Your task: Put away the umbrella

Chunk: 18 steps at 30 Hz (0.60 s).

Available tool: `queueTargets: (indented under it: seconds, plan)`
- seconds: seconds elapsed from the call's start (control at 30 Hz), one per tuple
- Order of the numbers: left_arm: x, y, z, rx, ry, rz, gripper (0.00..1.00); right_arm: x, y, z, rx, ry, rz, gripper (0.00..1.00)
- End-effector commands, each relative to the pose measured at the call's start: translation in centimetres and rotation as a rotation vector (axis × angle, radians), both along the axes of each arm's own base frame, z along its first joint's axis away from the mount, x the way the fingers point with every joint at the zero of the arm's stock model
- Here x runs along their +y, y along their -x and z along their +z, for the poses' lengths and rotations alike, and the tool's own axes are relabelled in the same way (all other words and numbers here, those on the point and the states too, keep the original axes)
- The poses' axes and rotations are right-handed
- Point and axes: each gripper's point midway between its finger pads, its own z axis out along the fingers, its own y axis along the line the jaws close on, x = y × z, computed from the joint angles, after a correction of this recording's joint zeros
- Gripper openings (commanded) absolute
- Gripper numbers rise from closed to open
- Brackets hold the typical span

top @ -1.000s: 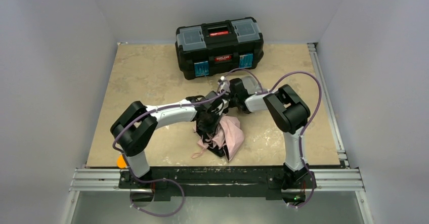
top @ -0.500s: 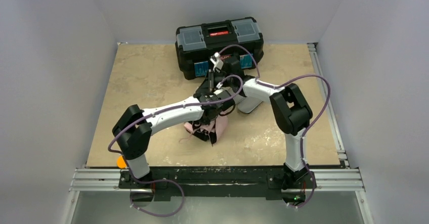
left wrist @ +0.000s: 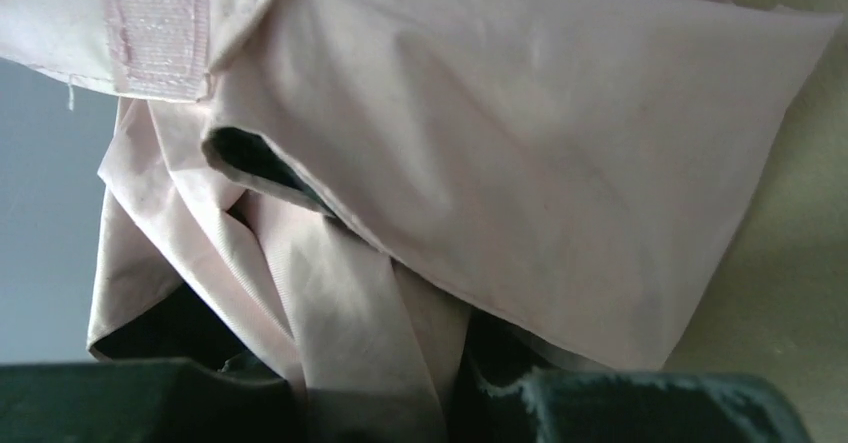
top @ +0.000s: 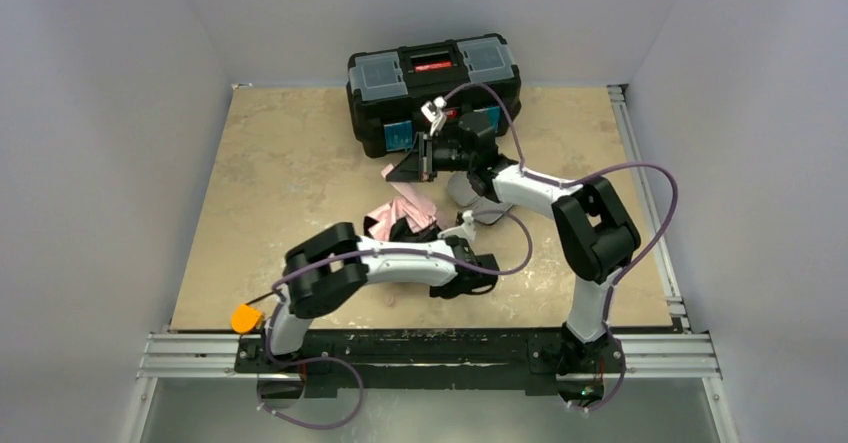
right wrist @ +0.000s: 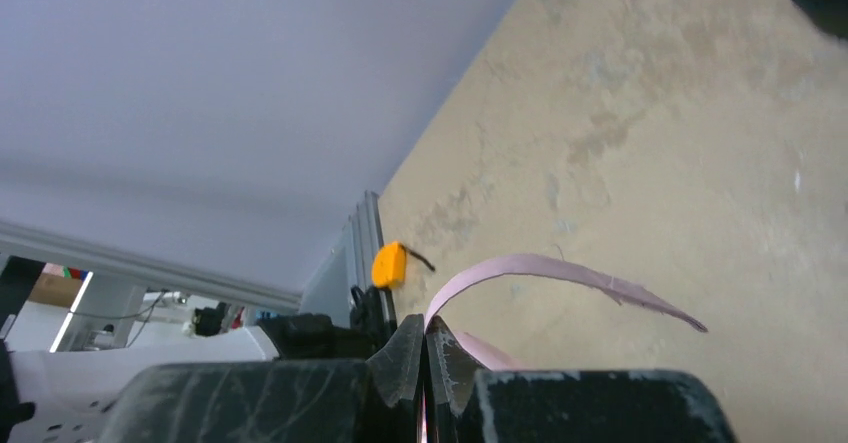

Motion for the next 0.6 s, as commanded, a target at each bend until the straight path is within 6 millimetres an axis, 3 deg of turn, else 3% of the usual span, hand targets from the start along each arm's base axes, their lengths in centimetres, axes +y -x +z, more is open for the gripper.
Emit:
queueTargets:
  seconds: [0.0,0.1,0.23,0.3,0.4,0.57]
  plan:
    - [-0.9,1.7,-2.5,-0.037,-0.026,0.018,0.0,-0.1,1.6,-3.4,0.031,-0.002,0.037,0.0]
    - [-1.8,2.7,-4.2,-0.002,-0.009,-0.002,0.0,-0.1,2.3,-5.0,0.055,0.015,0.047,0.0]
    - [-2.9,4.0,-6.3,0.066,0.003,-0.063,0.0,0.4,2.8,-5.3,0.055,0.02,0.072,0.0]
    - [-3.3,4.4,-6.8,0.088,0.0,-0.087,0.0,0.8,2.9,-7.1,0.089,0.07,0.079,0.0]
    - [-3.9,4.7,-7.5,0.137,-0.005,-0.113,0.0,0.5,3.3,-12.1,0.201,0.164,0.04,0.0]
    - [-5.2,6.2,-9.6,0.285,0.024,-0.185,0.02,-1.8,5.9,-21.1,0.356,0.303,0.005,0.0]
